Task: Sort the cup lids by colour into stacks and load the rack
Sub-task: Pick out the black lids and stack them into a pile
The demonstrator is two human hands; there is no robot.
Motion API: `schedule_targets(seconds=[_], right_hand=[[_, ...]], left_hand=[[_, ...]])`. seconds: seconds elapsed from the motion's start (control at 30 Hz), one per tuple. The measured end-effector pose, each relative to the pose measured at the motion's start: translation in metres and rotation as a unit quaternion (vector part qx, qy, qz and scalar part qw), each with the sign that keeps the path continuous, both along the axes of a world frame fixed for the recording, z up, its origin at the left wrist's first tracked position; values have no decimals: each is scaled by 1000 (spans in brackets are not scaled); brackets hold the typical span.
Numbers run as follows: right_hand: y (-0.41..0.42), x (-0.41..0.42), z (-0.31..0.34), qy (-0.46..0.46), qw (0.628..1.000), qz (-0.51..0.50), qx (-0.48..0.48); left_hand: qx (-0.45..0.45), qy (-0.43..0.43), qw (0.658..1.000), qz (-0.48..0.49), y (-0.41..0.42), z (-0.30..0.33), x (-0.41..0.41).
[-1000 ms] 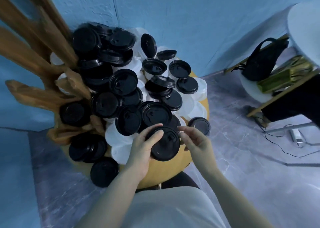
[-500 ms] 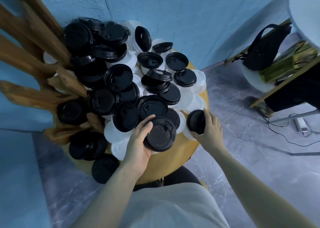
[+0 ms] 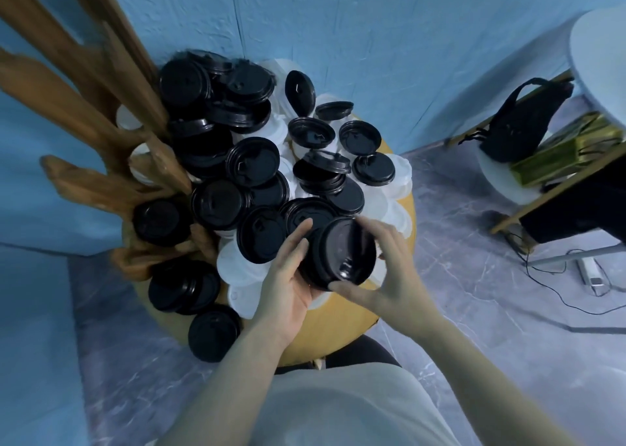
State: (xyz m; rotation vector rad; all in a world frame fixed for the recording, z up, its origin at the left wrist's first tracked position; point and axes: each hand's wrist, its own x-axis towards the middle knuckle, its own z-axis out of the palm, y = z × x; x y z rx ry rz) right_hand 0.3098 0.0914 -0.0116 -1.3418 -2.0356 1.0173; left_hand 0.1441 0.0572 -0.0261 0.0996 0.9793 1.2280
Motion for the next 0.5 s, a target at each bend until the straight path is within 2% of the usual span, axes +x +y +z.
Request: schedule_targets(seconds=[0.13, 0.23, 0.33, 0.4, 0.5], right_hand=[[2, -14, -5, -84, 995, 32, 46], [-1, -23, -8, -84, 993, 60, 53], [-8, -28, -15, 27, 996, 59, -67], [-11, -30, -17, 117, 978, 28, -167], [-18, -37, -19, 183, 959, -26, -213]], left_hand=[[12, 1, 1000, 5, -3, 6, -3], [17, 53, 998, 18, -7, 5, -9], [15, 70, 997, 39, -16, 0, -16], [12, 71, 996, 45, -21, -1, -20], [16, 93, 995, 40, -29, -2, -24]])
